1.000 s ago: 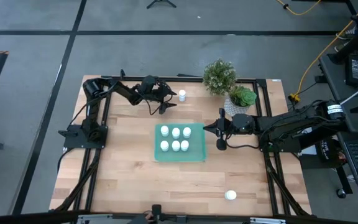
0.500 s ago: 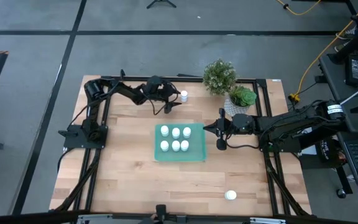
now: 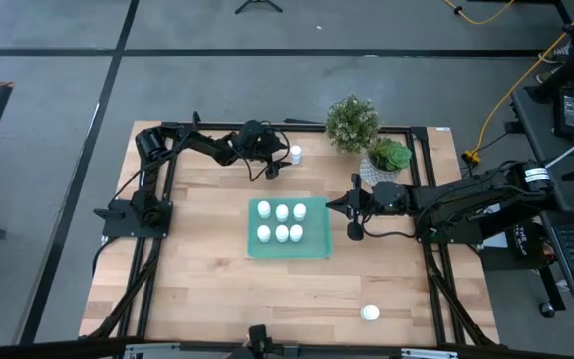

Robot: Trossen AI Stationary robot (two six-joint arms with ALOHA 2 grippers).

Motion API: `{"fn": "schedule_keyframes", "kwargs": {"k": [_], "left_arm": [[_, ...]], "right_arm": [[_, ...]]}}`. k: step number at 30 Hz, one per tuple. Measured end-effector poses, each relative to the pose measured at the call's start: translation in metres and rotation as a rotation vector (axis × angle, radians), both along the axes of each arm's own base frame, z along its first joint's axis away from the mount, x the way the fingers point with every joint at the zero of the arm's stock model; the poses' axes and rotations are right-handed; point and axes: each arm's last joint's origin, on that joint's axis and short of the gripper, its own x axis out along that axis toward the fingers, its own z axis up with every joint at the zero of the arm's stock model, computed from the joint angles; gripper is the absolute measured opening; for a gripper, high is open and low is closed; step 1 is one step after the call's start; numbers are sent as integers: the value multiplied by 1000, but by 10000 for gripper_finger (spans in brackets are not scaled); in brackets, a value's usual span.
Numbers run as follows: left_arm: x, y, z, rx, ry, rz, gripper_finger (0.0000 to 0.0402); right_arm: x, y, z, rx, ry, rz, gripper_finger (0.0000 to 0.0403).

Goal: Pick and place pill bottles into a basket
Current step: Put the white pill bottle into the blue bin

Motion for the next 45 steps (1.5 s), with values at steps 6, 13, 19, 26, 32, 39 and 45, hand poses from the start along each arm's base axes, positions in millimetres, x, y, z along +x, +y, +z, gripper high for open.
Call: {"fn": "schedule_keyframes", "kwargs": {"k": [6,13,19,26,32,39,45], "left_arm": [[1,2,1,-19,-3,21,299],[6,5,6,-33,16,22,299],[9,8,9,-46,51,36,299],[10,9,11,-49,48,40,299],[10,9,8,-47,58,57,299],[15,12,14,-48,51,56,299],[21,14,15,-52,56,53,299]], "right_arm": [[0,0,1,1,-12,0,17],[1,0,3,0,-31,1,17],[1,0,3,-1,-30,1,17],[1,0,3,-1,-37,1,17],[2,0,5,-6,-59,3,16],[2,0,6,-34,-65,4,16],[2,0,7,-55,-76,9,16]]}}
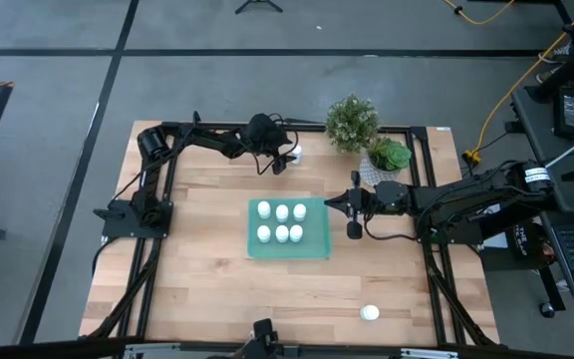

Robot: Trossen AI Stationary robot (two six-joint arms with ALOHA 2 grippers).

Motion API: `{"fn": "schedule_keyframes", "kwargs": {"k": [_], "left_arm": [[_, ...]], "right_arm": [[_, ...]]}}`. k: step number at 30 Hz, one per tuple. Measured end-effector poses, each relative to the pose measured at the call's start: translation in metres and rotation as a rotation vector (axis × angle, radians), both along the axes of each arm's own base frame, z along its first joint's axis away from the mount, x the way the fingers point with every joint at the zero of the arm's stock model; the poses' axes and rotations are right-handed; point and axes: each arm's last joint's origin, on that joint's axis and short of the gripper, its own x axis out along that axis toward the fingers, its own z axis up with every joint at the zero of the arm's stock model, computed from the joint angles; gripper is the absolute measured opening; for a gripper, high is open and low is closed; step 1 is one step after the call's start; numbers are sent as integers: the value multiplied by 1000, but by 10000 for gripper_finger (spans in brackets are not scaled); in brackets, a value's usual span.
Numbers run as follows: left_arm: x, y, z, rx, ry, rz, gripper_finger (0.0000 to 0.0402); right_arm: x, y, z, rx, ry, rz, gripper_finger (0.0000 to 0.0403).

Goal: Pick and place pill bottles into a basket
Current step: Put the white pill bottle into the blue bin

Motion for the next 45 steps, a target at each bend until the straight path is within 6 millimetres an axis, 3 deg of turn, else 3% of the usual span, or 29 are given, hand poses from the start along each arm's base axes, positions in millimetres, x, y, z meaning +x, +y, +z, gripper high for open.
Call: {"fn": "schedule_keyframes", "kwargs": {"k": [4,36,45], "left_arm": [[0,0,-13,-12,33,2,299],[13,5,4,-29,48,13,299],[15,5,-4,-32,55,10,299]], "right_arm": [[0,0,0,-1,0,-1,16],[0,0,0,-2,0,-1,16],[0,0,0,-2,1,-1,17]]}}
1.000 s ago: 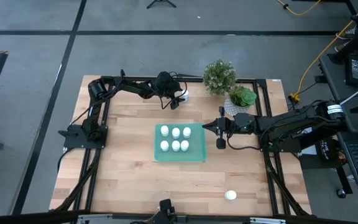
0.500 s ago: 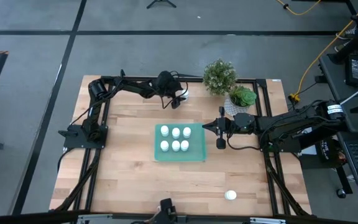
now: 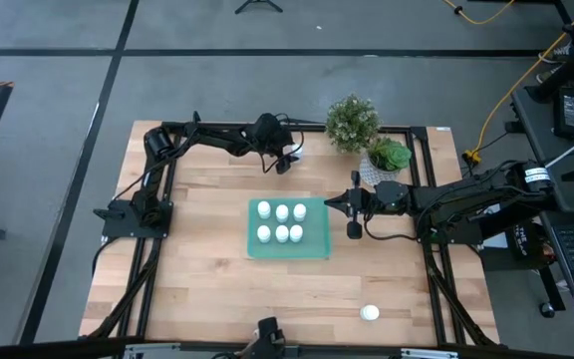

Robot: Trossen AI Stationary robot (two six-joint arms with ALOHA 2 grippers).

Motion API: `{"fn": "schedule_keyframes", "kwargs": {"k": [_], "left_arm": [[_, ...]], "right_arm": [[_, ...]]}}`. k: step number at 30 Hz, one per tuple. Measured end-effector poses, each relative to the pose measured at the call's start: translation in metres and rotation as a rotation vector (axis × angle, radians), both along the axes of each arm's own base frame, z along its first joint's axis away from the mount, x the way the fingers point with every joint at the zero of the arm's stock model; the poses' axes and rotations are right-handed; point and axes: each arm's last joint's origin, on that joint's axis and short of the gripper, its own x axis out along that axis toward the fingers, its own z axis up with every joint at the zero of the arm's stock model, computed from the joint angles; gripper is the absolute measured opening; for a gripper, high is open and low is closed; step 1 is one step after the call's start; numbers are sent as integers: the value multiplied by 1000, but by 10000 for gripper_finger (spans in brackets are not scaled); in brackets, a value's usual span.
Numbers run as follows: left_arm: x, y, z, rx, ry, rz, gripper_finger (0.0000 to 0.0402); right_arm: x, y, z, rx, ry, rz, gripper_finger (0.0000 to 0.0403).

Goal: Pick and place pill bottles into a basket
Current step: Put the white pill bottle into the blue bin

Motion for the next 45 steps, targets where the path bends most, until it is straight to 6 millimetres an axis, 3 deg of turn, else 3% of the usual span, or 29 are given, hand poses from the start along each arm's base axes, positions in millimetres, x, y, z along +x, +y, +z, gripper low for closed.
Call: {"fn": "schedule_keyframes", "kwargs": {"k": [16,22,31,45], "left_arm": [[4,3,0,36,16,7,296],[4,2,0,29,8,-25,262],[4,2,0,46,13,-38,171],[1,0,0,22,63,-53,170]], "right_arm": [[0,0,0,-3,-2,1,17],[0,0,0,-3,-2,1,17],[0,0,0,-3,0,1,16],[-1,0,-3,3,31,-1,16]]}}
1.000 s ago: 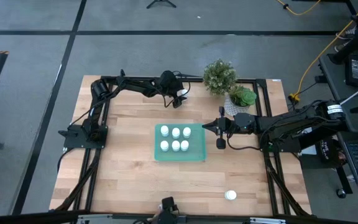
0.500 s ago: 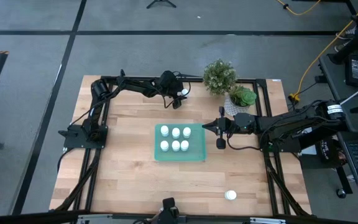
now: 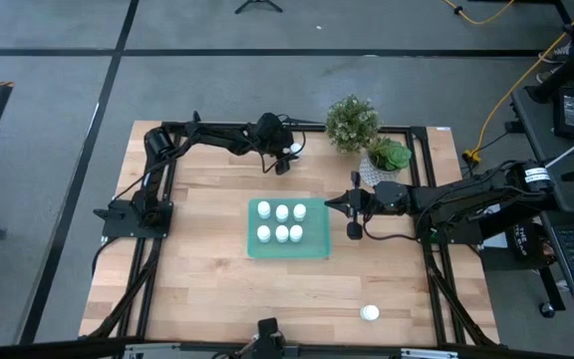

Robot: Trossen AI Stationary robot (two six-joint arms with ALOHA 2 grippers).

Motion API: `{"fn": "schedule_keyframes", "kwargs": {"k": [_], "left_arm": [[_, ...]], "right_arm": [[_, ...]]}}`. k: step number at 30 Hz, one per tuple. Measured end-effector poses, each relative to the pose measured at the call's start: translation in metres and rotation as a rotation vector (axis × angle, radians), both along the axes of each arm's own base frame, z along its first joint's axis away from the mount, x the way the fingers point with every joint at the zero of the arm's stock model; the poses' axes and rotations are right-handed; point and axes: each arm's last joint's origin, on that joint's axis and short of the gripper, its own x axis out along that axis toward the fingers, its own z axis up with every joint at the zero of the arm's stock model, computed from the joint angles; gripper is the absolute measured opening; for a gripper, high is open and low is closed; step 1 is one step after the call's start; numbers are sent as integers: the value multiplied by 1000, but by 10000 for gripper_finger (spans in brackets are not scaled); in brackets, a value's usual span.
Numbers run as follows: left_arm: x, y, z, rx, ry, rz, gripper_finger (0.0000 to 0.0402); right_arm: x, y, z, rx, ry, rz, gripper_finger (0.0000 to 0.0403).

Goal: Pick and place pill bottles into a basket
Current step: Put the white pill bottle into the blue bin

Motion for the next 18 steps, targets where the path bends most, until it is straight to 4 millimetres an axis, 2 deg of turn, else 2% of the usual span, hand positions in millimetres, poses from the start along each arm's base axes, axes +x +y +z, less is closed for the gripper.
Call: {"fn": "schedule_keyframes", "kwargs": {"k": [7,18], "left_arm": [[-9,-6,15,-15,62,-13,170],[-23,-19,52,-6,123,-62,170]], "right_arm": [[-1,0,-2,24,23,-7,16],[3,0,-10,20,52,-6,16]]}}
